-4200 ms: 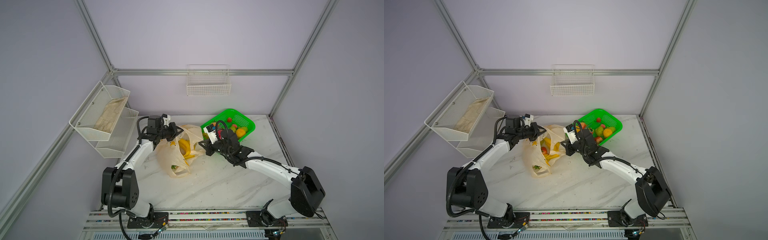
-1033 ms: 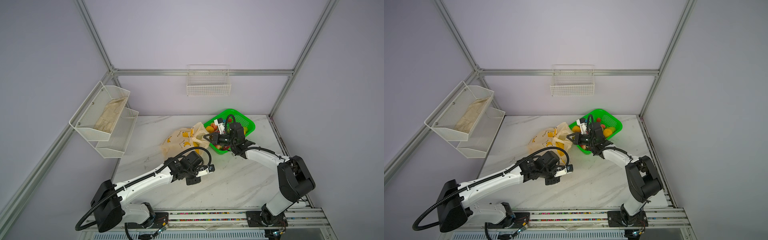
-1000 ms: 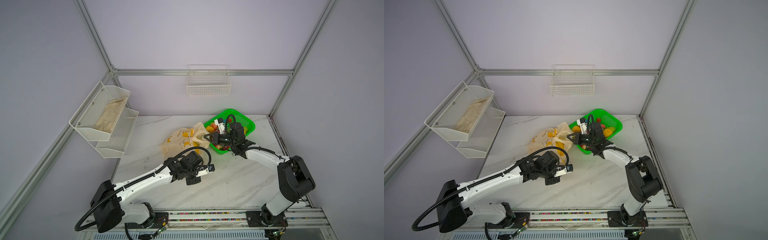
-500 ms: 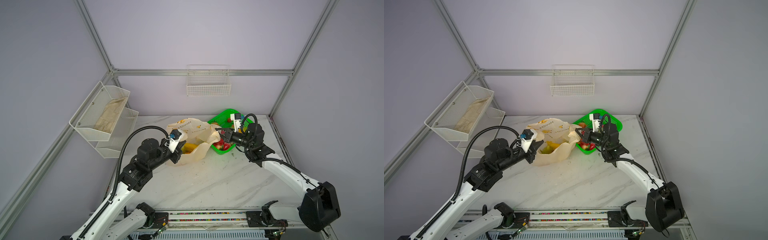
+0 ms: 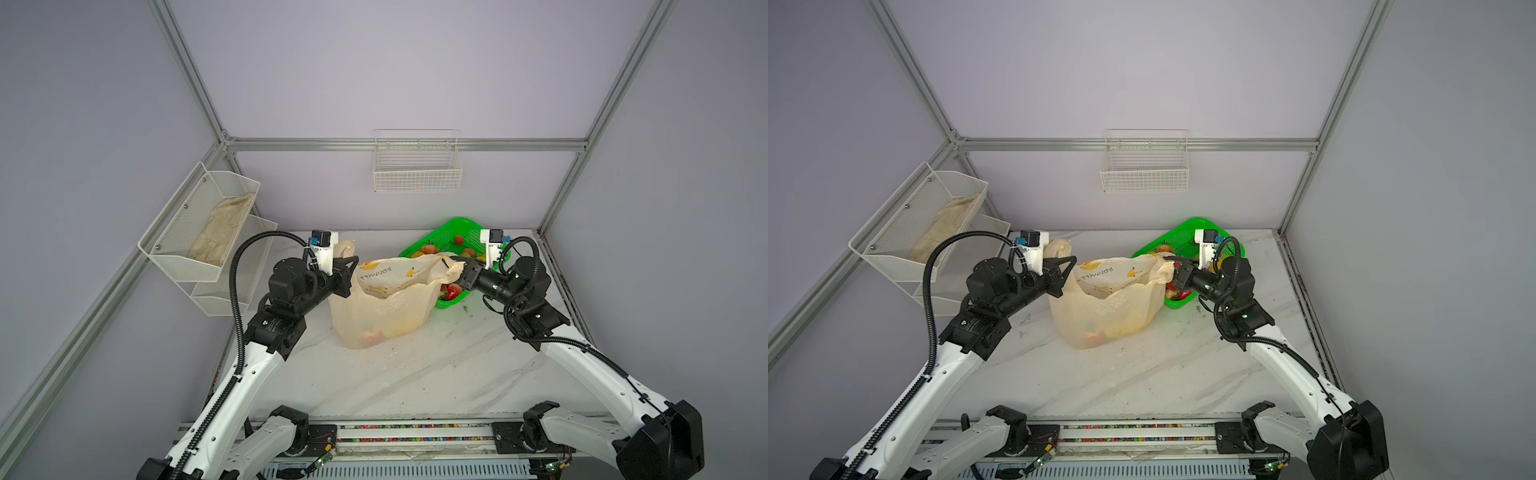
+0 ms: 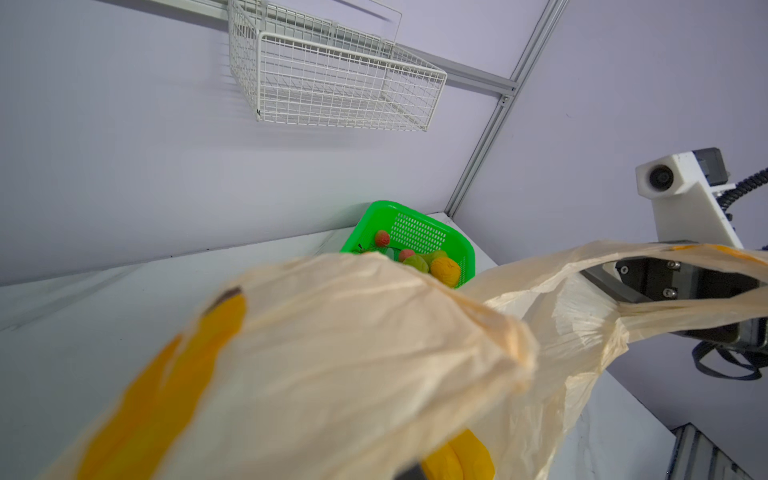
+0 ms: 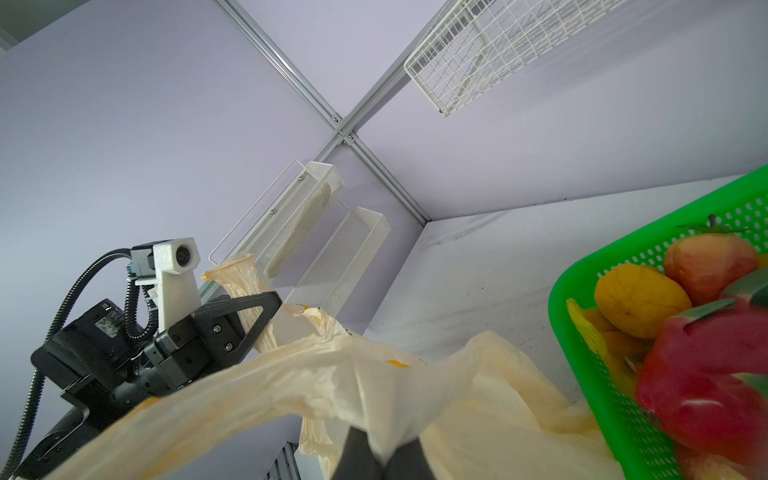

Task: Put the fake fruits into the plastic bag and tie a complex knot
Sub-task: 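Hold both bag handles up with the grippers, bag standing upright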

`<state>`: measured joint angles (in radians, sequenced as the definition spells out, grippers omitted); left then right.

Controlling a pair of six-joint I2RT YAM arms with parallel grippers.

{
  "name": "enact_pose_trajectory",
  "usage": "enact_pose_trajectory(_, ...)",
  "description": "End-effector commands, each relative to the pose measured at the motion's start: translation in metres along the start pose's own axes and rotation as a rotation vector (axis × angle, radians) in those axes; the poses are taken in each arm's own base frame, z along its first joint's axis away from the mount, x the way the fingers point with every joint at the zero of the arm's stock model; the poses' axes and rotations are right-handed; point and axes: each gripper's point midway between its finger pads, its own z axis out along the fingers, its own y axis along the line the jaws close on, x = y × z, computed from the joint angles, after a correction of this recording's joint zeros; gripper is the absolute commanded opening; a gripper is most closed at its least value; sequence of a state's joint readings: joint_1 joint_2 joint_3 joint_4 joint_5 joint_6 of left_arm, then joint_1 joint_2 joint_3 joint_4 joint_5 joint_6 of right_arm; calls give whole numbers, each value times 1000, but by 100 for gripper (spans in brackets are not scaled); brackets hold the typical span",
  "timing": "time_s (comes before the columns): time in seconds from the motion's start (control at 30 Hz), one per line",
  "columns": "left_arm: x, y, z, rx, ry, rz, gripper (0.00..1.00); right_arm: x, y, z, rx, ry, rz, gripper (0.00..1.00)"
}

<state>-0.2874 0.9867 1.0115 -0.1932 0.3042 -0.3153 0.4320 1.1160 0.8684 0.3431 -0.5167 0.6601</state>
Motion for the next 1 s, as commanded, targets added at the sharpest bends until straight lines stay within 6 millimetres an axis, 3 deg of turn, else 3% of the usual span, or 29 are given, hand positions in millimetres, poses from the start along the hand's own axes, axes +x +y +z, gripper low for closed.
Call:
enact_pose_trajectory(0.0, -77, -23, -20, 81, -176, -53, 0, -3, 9, -5, -31, -18, -30, 0)
enact_pose_trajectory(0.17, -81, 0, -11, 29, -148, -144, 0, 9, 19, -2, -105, 20, -67, 0)
enact_pose_trajectory(0.4, -39, 42, 13, -97, -13, -197, 0, 38, -6, 18, -79, 134, -33, 0)
enact_pose_trajectory(0.57, -26, 57, 21, -111, 27, -224, 0, 45, -36, 33, 43, 200, -89, 4)
enact_pose_trajectory(0.77, -22, 57, 22, -82, 45, -242, 0, 21, -45, 29, 166, 162, -327, 29)
enact_pose_trajectory(0.97, -23, 53, 21, -60, 36, -238, 0, -9, -23, 2, 217, 94, -564, 47)
